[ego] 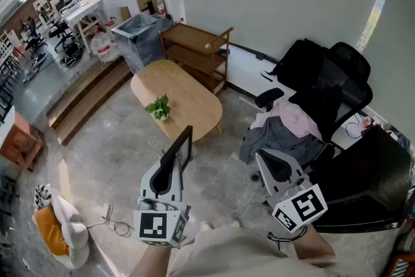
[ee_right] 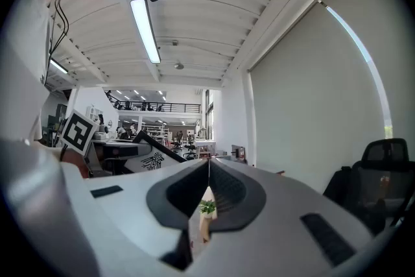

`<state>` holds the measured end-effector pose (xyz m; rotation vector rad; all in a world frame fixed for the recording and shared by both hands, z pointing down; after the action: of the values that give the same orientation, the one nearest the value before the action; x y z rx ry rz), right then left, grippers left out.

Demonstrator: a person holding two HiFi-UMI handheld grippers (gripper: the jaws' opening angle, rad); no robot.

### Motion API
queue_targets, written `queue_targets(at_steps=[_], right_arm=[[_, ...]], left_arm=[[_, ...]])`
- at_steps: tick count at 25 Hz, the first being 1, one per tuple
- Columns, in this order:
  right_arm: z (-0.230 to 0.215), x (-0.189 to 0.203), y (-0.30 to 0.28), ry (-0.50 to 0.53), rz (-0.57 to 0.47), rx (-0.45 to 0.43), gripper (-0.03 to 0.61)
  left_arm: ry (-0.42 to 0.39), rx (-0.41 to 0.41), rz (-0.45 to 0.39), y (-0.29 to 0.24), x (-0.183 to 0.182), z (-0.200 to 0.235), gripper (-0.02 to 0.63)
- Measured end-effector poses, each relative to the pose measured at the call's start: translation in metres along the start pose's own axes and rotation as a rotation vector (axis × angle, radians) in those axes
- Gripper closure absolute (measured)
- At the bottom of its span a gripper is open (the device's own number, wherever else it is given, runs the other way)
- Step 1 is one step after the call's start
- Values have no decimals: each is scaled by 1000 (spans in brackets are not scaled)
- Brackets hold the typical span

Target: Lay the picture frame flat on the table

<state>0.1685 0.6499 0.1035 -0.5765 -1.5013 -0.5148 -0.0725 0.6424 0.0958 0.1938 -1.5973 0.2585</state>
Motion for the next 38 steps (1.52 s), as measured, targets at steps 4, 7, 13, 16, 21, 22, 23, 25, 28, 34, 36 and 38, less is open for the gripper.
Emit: queue_targets(at_steps=[4,7,13,16,21,22,23,25,28,34,36,38], right_arm=[[-5,2,6,-4,-15,12,580],[-11,5,13,-24,-19,15,580],[-27,13,32,-29,-9,10,580],[-33,18,40,-27,-4,0,580],[-41,20,48,-24,-4,-15,580],[-43,21,48,-24,-6,-17,580],[-44,22,48,-22,-7,-19,580],[-46,25,47,-20,-8,-22,580],[-50,31,41,-15,-5,-28,580],[-61,46,16,-10,10,-37,580],[-67,51,4,-6,14,-39,580],[-75,55,-11,-4,17,-36,580]], left_arm=[[-1,-4,5,0,2,-6,597],[-11,-12,7,0,2,-14,597],[-19,-18,13,-3,4,-38,597],[-23,-19,13,-4,6,-50,597],[-25,-16,19,-7,9,-67,597],[-26,-15,21,-7,10,-70,597],[-27,-12,22,-9,11,-72,597],[-30,-7,20,-12,13,-75,597],[-33,-3,16,-19,17,-75,597],[-16,-3,20,-43,32,-64,597],[-14,0,20,-55,36,-58,597],[-12,6,21,-71,42,-51,597]])
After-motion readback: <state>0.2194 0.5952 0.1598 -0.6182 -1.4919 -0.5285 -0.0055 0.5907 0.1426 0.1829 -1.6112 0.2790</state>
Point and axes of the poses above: the fingertips, and each gripper's own axes: y backward along the fingers, z to its left, x out of its underside, the point moved 6 cm from there along y, backward along the fingers, and after that the axes turned 7 degrees about -x, right-handed, at the moved point
